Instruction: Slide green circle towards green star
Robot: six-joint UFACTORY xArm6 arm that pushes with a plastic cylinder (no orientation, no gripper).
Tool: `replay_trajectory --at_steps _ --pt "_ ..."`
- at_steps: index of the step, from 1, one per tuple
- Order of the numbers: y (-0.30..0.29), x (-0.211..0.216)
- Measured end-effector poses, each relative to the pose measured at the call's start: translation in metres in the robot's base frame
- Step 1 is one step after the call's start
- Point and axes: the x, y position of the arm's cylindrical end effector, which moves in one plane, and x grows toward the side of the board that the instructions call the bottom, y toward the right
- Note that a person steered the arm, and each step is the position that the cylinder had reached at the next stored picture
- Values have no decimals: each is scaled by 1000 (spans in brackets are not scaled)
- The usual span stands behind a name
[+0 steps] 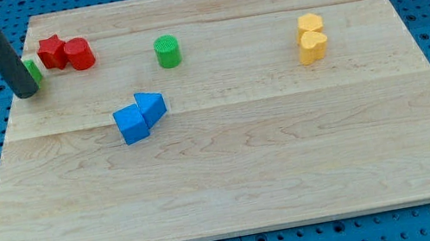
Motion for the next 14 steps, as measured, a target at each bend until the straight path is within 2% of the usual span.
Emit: replay_trajectory --at_steps 1,2,4,5,6,7,8,9,10,11,12,13,14 --pt "5 5" --pt "69 14" --pt "270 -1" --pt "312 -49" --pt "272 -47" --pt "197 -5" --pt "147 25" --pt "205 10" --pt "234 -43" --pt "180 -57" --pt "125 -19" --pt "104 8" --pt "159 -26"
